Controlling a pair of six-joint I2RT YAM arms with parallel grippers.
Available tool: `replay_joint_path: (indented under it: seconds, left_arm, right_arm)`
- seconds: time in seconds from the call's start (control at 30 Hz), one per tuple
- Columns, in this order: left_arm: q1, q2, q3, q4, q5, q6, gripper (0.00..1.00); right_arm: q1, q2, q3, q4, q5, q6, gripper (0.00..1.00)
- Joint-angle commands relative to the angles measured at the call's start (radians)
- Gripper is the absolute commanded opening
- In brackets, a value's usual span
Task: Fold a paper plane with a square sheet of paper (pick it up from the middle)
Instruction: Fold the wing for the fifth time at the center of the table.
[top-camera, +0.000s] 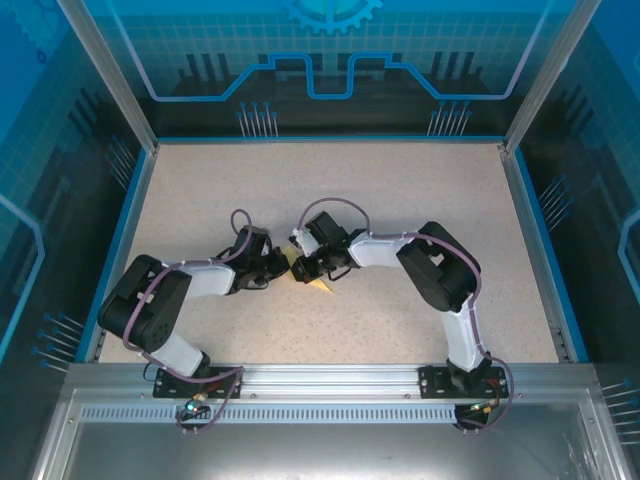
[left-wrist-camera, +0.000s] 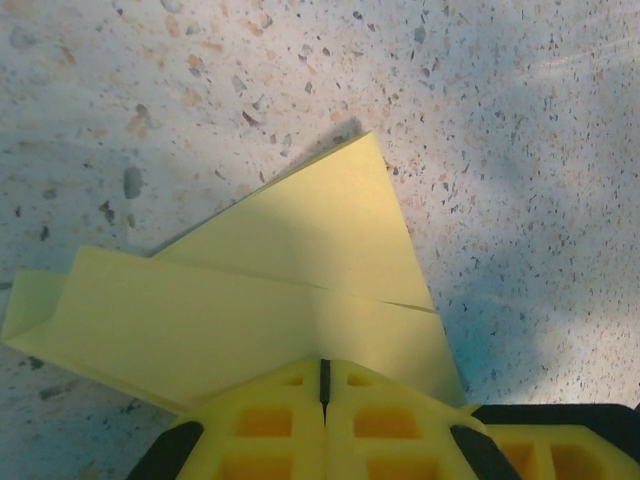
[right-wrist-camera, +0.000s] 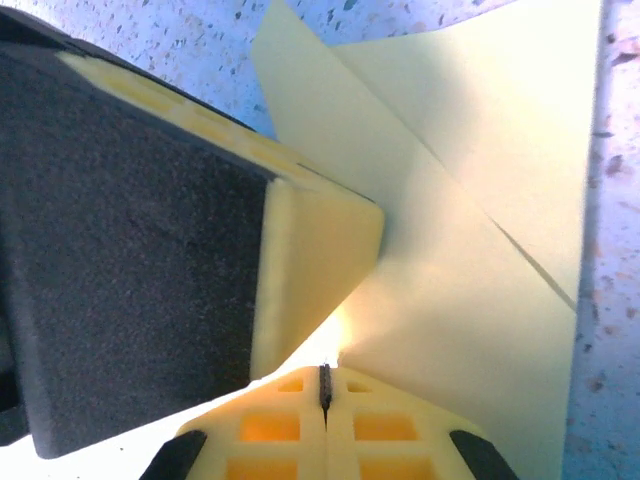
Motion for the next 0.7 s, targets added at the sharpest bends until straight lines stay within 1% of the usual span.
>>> replay_joint_path:
  seconds: [0.0,0.13,0.37,0.53,0.67]
  left_arm:
    - [-0.002,0.023,-0.006,-0.087,-0.041,0.014,0.05]
    - [-0.002,0.034,0.0,-0.1,-0.05,0.01,0.05]
    - [-0.001,0.058,0.01,-0.11,-0.059,0.008,0.05]
    - [0.0,0.061,0.012,-0.117,-0.071,0.008,0.04]
    - [0.0,0.061,0.013,-0.117,-0.071,0.008,0.05]
  right_arm:
    - [-0.016,-0.011,-0.028,-0.027,0.017,-0.004,0.0]
    - [-0.024,-0.04,-0.081,-0.075,-0.007,-0.041,0.0]
    - [-0.081,-0.137,-0.253,-0.023,-0.07,-0.057,0.0]
    - [-0.1,-0.197,-0.341,-0.004,-0.08,-0.057,0.0]
    - [-0.102,-0.234,-0.411,-0.029,-0.053,-0.063,0.0]
